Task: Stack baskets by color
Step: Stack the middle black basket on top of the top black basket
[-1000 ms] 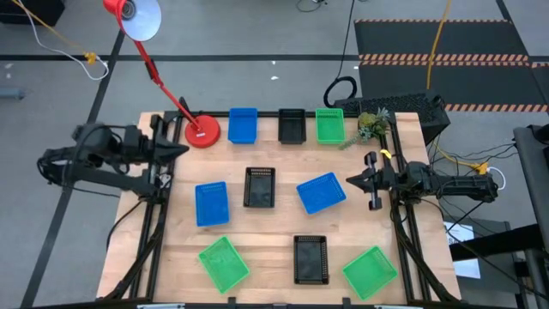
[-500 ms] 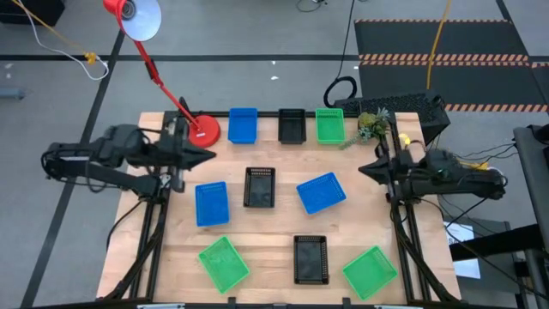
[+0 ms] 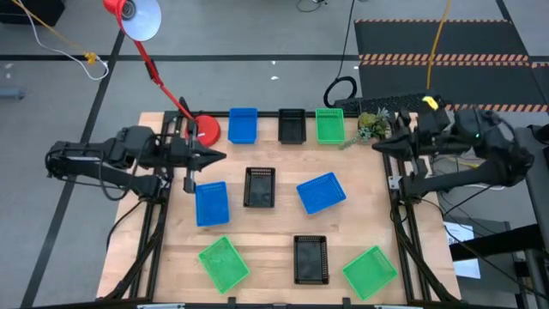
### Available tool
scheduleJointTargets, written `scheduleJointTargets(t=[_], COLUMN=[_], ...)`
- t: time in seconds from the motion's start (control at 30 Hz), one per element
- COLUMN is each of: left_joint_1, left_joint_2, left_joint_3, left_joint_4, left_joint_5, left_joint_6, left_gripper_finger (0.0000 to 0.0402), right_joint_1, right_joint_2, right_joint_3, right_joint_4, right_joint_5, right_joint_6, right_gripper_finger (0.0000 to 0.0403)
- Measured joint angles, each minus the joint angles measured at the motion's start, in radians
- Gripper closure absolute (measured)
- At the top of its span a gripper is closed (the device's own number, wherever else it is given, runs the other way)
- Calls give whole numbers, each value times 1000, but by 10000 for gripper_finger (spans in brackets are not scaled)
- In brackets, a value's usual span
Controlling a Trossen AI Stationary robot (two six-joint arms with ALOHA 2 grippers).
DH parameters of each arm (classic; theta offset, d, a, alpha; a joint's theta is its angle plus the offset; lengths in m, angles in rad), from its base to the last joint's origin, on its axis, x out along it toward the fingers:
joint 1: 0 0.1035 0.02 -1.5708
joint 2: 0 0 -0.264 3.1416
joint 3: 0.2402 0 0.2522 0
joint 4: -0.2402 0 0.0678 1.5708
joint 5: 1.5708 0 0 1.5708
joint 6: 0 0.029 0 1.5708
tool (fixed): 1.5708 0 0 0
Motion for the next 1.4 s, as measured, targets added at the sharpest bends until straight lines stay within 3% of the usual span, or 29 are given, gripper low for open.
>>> scheduleJointTargets(t=[0.17,0.43,0.6,0.77,1.07,1.27,1.4], left_joint_1=[0,0,0,0,0,0,-2], left_joint_2=[0,6,16,87,255,369,446], left_joint_3=[0,0,26,195,454,528,533], left_joint_4=[41,39,-18,-254,-603,-732,-776], left_joint_5=[0,0,-1,-60,-70,-70,-70], left_joint_6=[-14,-53,-64,-96,-149,-158,-171], left_gripper_finger=[395,386,385,385,384,382,358], right_joint_1=[0,0,0,0,0,0,0], right_joint_2=[133,225,236,235,217,204,203], right_joint_3=[160,134,61,-61,-282,-407,-461], right_joint_4=[-53,-40,25,134,322,437,480], right_joint_5=[0,0,0,0,-1,0,-1], right_joint_6=[-10,-123,-139,-139,-132,-82,-39], right_gripper_finger=[403,403,403,403,403,403,403])
